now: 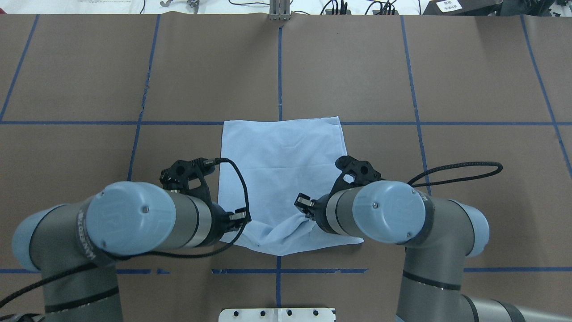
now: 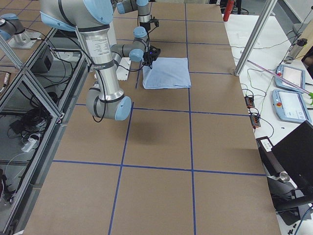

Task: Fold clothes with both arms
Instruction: 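Lift the near end with both grippers and fold it farther from the robot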

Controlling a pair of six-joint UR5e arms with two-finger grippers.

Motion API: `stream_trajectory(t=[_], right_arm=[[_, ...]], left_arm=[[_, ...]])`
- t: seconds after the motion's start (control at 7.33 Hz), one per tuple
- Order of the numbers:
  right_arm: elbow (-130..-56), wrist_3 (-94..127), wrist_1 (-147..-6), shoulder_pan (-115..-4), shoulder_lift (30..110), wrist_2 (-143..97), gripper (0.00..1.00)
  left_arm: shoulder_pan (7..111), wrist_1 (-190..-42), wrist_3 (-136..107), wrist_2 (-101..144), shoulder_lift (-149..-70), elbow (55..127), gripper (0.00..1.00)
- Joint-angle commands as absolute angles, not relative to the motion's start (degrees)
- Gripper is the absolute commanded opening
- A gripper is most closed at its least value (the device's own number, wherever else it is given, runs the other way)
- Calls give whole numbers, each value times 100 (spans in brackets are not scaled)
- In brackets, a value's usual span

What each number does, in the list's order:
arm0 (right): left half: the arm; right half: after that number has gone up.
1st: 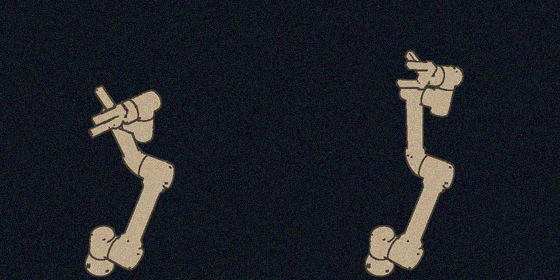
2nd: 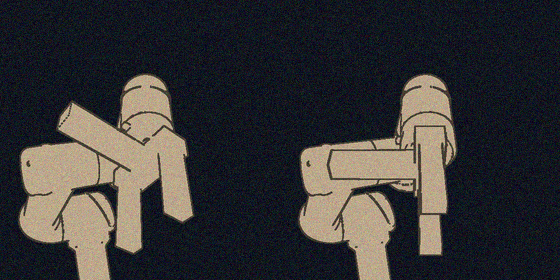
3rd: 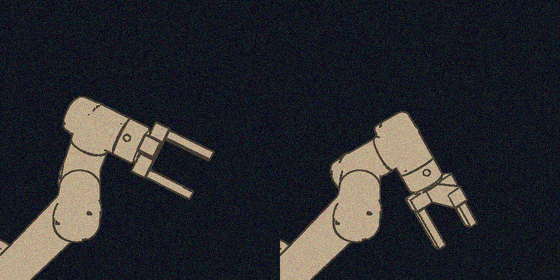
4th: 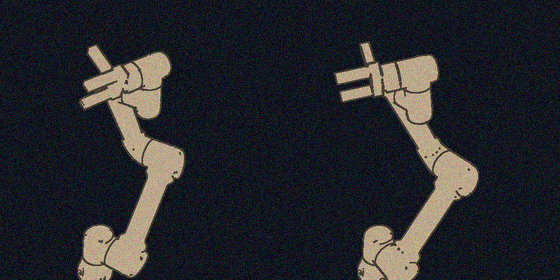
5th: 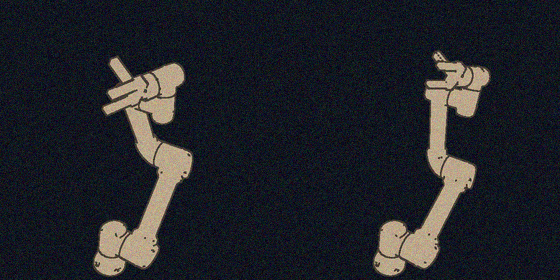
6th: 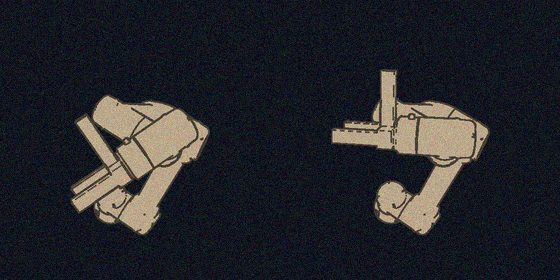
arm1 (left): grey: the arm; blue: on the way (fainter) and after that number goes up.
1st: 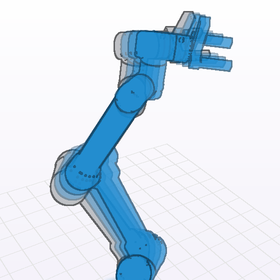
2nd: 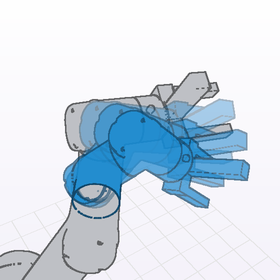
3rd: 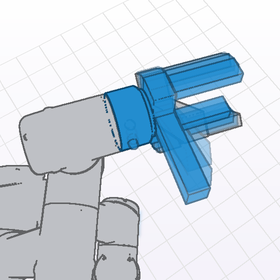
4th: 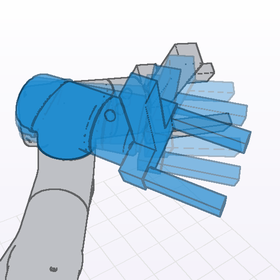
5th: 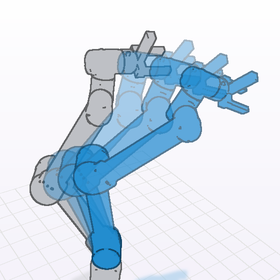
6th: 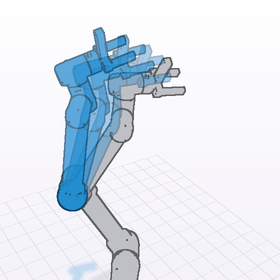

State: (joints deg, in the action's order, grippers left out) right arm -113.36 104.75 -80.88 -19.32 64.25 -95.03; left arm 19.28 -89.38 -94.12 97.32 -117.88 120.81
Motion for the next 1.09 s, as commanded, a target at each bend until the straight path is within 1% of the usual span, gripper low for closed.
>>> stream_trajectory(t=[0.0,0.14,0.27,0.41,0.55,0.68,0.82,0.96], right_arm=[[-10673,10091,-8033,-2450,6049,-9527,0],[-10174,10038,-8007,-2696,5647,-9614,0],[-9421,10011,-8016,-3038,5060,-9894,0],[-8639,9767,-8007,-3337,4636,-10105,0],[-8004,9521,-7798,-3592,4432,-10125,0],[-7363,9405,-7309,-3804,4386,-10177,56],[-7122,8908,-7034,-4006,4360,-10178,100],[-7076,8660,-7031,-4164,4290,-10221,100]], left_arm=[[2529,-9568,-9098,9895,-11874,11438,0],[2818,-9780,-9097,9983,-12031,11104,0],[3039,-9834,-9088,10063,-12363,10596,0],[3293,-10200,-9062,10072,-12627,9947,0],[3574,-10891,-8914,10064,-12717,9157,0],[3977,-11621,-8895,10055,-12883,8271,36],[4208,-11993,-8251,10037,-13198,7322,99],[4419,-12006,-7948,10055,-13253,7269,100]])
